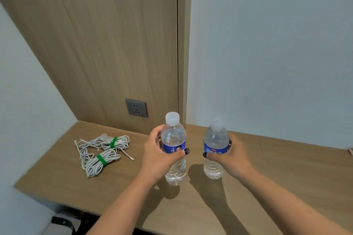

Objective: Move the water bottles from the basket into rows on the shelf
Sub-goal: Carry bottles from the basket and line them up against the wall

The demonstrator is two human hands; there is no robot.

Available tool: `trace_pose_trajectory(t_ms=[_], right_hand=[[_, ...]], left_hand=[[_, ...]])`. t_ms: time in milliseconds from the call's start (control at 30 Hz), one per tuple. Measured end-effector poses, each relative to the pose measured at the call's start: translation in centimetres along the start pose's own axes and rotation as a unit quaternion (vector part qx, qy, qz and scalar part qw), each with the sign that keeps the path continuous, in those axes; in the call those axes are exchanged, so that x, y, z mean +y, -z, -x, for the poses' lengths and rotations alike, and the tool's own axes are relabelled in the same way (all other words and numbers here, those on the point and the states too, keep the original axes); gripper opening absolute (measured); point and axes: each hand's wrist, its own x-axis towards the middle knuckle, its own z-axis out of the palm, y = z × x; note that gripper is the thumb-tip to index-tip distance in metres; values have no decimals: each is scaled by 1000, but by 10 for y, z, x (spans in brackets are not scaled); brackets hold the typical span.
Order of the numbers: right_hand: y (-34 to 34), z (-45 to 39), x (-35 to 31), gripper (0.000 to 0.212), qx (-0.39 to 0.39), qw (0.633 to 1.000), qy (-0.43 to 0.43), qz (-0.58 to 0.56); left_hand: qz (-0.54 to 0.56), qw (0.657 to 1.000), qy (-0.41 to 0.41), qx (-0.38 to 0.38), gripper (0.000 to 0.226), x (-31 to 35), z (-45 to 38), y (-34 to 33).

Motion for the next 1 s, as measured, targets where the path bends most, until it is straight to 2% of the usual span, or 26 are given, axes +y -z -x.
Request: trace_pose_trajectory(t_ms=[200,500,1000], right_hand=[[14,-72,9,60,-52,998,-4,18],[-7,-150,10,57,-63,996,-27,59],[-69,-213,33,60,-17,994,-62,85]], left_hand=[[0,998,20,51,83,-4,-38,-36],[-2,995,41,89,80,-17,-75,-52],[31,996,56,67,79,-42,-117,-44]])
